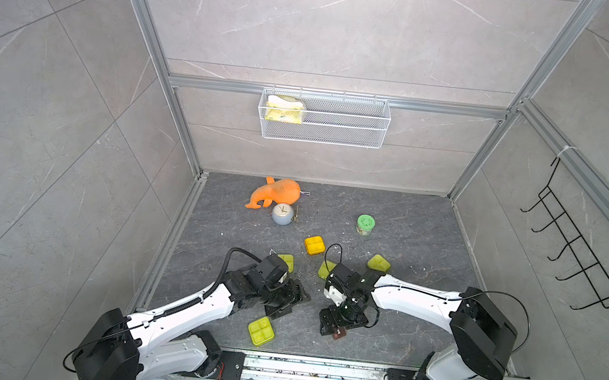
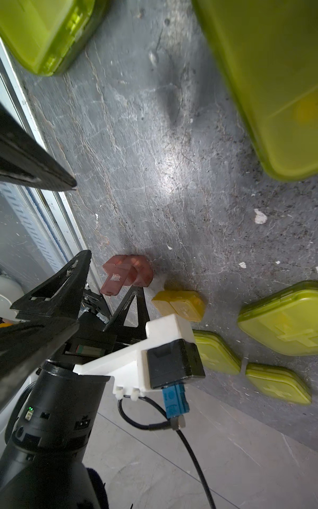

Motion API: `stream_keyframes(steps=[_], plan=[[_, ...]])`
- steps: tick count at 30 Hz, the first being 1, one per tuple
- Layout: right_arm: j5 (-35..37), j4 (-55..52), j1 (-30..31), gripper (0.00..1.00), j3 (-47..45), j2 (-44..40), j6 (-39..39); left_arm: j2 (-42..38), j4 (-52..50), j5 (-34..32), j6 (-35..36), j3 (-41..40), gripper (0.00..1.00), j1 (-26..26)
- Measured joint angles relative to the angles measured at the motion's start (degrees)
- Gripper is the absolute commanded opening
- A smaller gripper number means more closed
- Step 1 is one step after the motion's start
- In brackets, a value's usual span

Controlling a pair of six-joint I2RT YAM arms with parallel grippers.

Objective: Close pillboxes
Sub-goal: Close the lid on the pillbox.

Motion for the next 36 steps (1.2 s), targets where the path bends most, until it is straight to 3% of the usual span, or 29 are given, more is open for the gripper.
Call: stream_keyframes(steps=[11, 36], plan=[[-0.4, 0.0, 0.0, 0.94, 0.0, 0.0, 0.0, 0.0, 1.3, -1.8, -1.5, 0.0, 0.74, -1.5], [-1.2, 1.5, 0.0, 0.80, 0.0, 2.0, 0.0, -1.5, 1.5, -3.3, -3.2, -0.8, 0.74, -2.3]])
